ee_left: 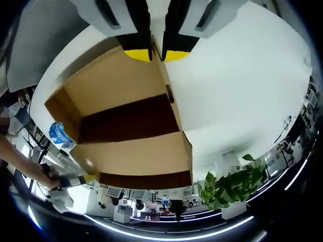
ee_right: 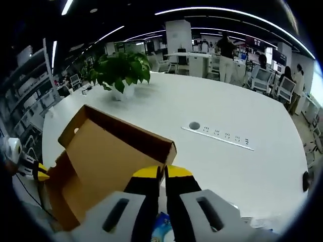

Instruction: Operate the shoe box by opening the lid, removing the specified soft item, and placing it in the target area until the item is outside and the box remains undamaged.

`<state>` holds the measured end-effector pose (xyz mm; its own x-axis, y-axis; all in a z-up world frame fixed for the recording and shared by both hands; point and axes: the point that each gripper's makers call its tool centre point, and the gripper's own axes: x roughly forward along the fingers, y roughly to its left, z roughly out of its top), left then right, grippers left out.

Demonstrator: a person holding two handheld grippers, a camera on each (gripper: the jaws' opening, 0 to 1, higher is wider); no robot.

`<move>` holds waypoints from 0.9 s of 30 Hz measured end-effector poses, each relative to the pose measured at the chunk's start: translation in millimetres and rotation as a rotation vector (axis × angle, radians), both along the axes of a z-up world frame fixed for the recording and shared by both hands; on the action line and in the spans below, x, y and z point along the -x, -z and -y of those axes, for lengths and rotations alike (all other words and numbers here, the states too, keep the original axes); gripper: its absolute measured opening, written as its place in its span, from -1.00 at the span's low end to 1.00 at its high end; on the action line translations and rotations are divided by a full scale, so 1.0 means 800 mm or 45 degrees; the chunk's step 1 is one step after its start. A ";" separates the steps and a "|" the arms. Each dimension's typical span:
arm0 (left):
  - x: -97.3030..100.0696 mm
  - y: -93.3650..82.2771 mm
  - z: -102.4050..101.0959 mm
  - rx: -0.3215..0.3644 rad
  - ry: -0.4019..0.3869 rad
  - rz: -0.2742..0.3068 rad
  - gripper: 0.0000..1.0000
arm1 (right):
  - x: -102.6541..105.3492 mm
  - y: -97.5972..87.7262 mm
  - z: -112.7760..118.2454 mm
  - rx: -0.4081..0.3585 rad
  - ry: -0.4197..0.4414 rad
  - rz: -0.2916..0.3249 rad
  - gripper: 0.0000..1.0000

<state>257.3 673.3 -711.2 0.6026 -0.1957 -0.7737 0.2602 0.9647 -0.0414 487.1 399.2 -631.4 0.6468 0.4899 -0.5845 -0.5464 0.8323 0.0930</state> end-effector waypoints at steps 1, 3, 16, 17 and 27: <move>0.000 0.000 0.000 0.001 -0.002 0.001 -0.86 | 0.003 -0.005 0.001 -0.013 0.003 0.012 -0.97; 0.000 0.000 0.000 0.005 -0.005 0.003 -0.86 | 0.008 -0.011 0.002 -0.032 0.005 0.025 -0.98; -0.003 0.001 -0.001 0.004 -0.008 0.003 -0.85 | 0.043 -0.041 0.004 -0.064 0.012 0.155 -0.99; -0.002 0.001 -0.001 0.003 -0.006 0.003 -0.85 | 0.045 -0.042 0.005 -0.068 0.014 0.160 -0.99; -0.003 0.001 -0.001 0.008 -0.003 0.002 -0.85 | 0.078 -0.059 0.007 -0.153 0.042 0.168 -1.00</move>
